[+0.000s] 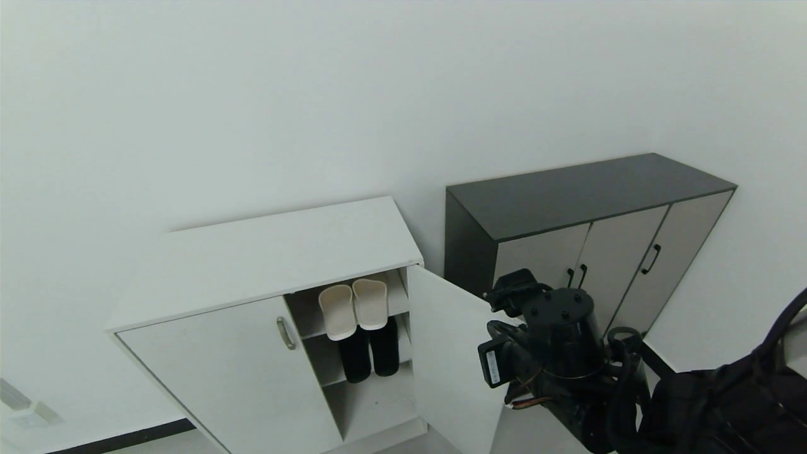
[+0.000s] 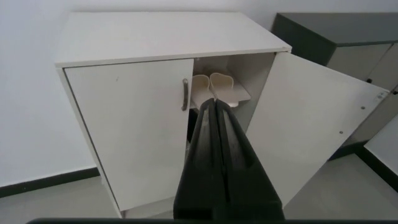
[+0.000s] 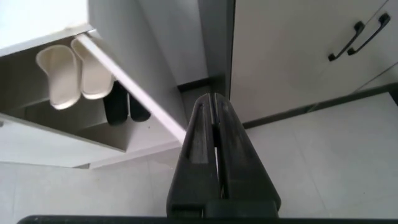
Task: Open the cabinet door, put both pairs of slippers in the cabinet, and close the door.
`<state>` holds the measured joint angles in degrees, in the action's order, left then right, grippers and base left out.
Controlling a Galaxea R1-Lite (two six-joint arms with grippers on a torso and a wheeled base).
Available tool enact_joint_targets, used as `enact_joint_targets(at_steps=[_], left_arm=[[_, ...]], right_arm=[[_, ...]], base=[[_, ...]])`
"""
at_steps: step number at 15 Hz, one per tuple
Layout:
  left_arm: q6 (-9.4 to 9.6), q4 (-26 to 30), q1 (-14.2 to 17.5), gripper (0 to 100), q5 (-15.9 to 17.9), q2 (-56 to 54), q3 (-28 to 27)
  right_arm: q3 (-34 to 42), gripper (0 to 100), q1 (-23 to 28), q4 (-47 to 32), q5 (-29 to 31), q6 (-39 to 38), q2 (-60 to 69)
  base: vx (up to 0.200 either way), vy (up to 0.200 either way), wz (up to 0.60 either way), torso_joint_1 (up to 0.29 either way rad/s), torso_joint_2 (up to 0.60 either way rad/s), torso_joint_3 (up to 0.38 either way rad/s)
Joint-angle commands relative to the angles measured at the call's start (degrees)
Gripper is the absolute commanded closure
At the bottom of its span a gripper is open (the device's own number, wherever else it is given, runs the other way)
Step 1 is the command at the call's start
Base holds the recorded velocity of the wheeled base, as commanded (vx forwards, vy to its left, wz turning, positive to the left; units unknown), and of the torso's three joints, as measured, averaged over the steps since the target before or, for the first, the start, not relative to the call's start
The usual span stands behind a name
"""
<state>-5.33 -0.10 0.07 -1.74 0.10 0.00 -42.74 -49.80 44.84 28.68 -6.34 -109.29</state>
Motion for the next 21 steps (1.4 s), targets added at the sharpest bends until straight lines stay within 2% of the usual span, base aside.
enact_joint_targets(at_steps=[1,6,7,9,11,13,17,21], left_arm=[[-0.03,0.01,0.01,100,-0.01,0.08,0.0],[-0.03,0.01,0.01,100,0.07,0.08,0.0],[-0.03,0.01,0.01,100,0.07,0.08,0.0],[0.05,0.01,0.01,100,0.07,0.08,-0.09],[0.05,0.01,0.01,100,0.07,0.08,0.0],[0.05,0.01,0.01,100,0.07,0.08,0.0],[0.05,0.01,0.01,100,0.07,0.08,0.0],[0.05,0.01,0.01,100,0.07,0.08,0.0]], right_arm=[[-0.06,100,0.14,0.51,-0.03,0.01,-0.22],[-0.59,100,2.86,2.54,-0.3,1.51,-1.28],[-3.05,100,4.01,2.71,-0.74,1.68,-1.54],[-12.28,100,10.34,-1.77,-2.32,1.42,-4.62],[-23.79,100,14.73,-15.66,-4.25,-3.59,-6.73],[-32.14,100,17.28,-25.76,-8.65,-7.28,-7.87],[-43.57,100,21.85,-29.1,-9.17,-7.46,-16.04],[-48.67,100,23.43,-27.96,-12.6,-8.87,-21.4]], base=[[-0.2,0.0,0.0,-0.017,0.0,-0.002],[-0.16,0.0,0.0,-0.002,0.0,0.001],[0.0,0.0,0.0,0.0,0.0,0.0],[0.0,0.0,0.0,0.0,0.0,0.0],[0.0,0.0,0.0,0.0,0.0,0.0],[0.0,0.0,0.0,0.0,0.0,0.0],[0.0,0.0,0.0,0.0,0.0,0.0],[0.0,0.0,0.0,0.0,0.0,0.0]])
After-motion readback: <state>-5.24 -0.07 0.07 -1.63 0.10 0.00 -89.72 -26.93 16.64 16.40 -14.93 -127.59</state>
